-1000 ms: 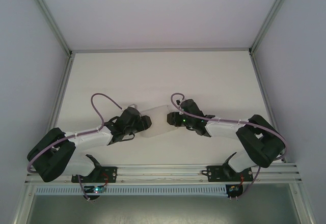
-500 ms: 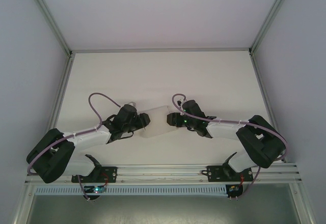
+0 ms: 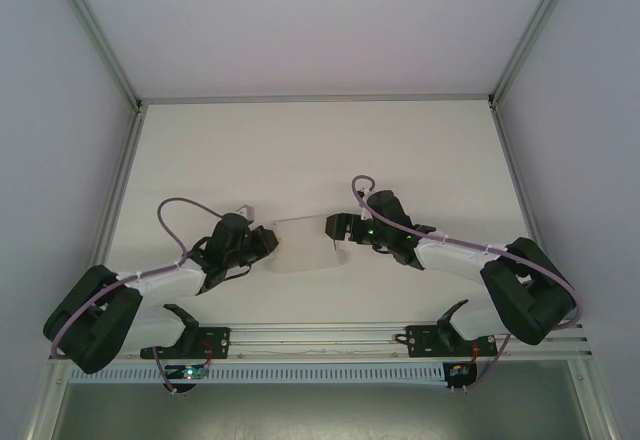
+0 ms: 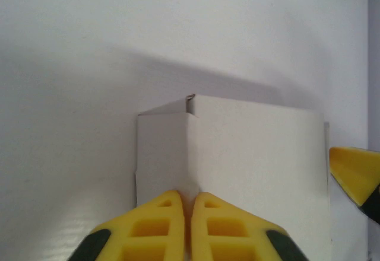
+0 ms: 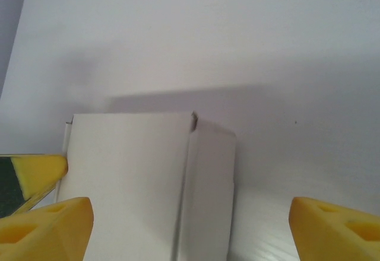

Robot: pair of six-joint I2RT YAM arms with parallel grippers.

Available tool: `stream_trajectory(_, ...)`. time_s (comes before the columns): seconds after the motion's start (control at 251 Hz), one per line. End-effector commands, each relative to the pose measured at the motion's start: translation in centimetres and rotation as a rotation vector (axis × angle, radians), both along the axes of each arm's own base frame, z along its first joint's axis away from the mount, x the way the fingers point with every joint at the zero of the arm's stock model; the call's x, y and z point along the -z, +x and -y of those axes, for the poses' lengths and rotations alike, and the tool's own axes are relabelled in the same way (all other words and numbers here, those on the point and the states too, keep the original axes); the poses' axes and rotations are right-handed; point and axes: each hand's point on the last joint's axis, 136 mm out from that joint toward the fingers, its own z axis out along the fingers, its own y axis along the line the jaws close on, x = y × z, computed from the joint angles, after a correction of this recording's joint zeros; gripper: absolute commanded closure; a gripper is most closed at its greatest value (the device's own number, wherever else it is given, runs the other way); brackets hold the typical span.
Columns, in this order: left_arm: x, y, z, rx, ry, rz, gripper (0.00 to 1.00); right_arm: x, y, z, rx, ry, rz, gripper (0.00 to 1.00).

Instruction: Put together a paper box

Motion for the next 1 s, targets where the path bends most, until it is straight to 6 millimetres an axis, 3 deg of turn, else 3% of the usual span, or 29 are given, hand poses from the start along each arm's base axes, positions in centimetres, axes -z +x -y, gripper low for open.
stream_trajectory(0.0, -0.2, -0.2, -1.1, -0.041, -0.028, 0.025, 1.0, -0.6, -1.0, -0.9, -0.038, 0.065, -0.099, 0.13)
stream_trajectory(0.192, -1.0, -0.9, -2.7, -0.085, -0.026, 0.076, 1.0, -0.4, -1.4, -1.5, -0.056, 0.095, -0.143, 0.11)
stream_trajectory(0.439, -0.6, -1.9, -3.5, -0.126, -0.088, 0.077, 1.0, -0.2, -2.0, -4.3, -0.144, 0.22, -0.22, 0.15)
stream_trajectory(0.583, -1.8, -2.1, -3.3, -0.112, -0.122, 0.108, 1.0, -0.9, -2.3, -6.2, -0.216, 0.279, -0.217, 0.22)
stream_trajectory(0.73, -2.7, -2.5, -3.6, -0.12, -0.147, 0.143, 1.0, -1.9, -2.5, -7.7, -0.268, 0.326, -0.21, 0.24)
stream_trajectory(0.814, -3.4, -2.7, -3.6, -0.117, -0.166, 0.164, 1.0, -2.3, -2.4, -8.0, -0.274, 0.34, -0.2, 0.28)
stream_trajectory(0.946, -3.9, -3.0, -3.8, -0.117, -0.164, 0.175, 1.0, -3.7, -2.3, -8.1, -0.287, 0.371, -0.172, 0.48)
stream_trajectory(0.994, -4.1, -3.0, -3.7, -0.108, -0.166, 0.185, 1.0, -4.2, -2.7, -8.4, -0.303, 0.379, -0.167, 0.51)
